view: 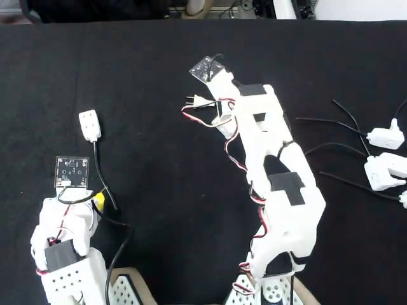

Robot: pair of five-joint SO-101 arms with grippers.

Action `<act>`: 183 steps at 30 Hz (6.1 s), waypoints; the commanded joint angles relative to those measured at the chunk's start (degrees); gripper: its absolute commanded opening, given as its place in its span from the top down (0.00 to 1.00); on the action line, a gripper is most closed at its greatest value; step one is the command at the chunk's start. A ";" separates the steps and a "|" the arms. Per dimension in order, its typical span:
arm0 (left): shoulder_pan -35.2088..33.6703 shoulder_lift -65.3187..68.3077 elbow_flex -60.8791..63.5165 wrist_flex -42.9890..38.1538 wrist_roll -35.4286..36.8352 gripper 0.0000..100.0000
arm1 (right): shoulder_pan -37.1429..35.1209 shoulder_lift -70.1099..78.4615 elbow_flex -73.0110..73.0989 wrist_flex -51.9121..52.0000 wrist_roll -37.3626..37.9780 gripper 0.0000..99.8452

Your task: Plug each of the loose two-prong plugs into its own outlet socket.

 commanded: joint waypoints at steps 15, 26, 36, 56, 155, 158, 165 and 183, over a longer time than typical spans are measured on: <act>0.04 -0.53 -0.31 -0.44 -0.44 0.74 | -0.79 -2.95 0.92 -1.23 -0.44 0.92; -0.57 -0.53 -0.22 0.00 -0.53 0.74 | -2.55 -2.95 3.30 -2.37 0.09 0.92; -0.57 -0.53 -0.22 0.00 -0.88 0.74 | -4.48 -2.95 2.33 -6.68 2.81 0.92; -0.13 -0.53 0.40 0.09 -3.34 0.74 | 5.01 12.18 -9.54 -23.03 19.52 0.93; 0.04 -0.53 0.48 -0.09 -3.34 0.74 | 10.55 -31.52 22.73 8.26 50.46 0.99; 0.04 -0.53 0.48 -0.09 -3.34 0.74 | 7.03 -31.60 22.81 6.07 47.12 0.99; 0.04 -0.53 0.48 0.00 -3.43 0.74 | -1.05 -32.04 22.64 -3.25 34.64 0.99; 0.13 -0.53 0.48 0.09 -5.45 0.74 | -0.88 -38.29 23.96 -2.81 16.35 0.89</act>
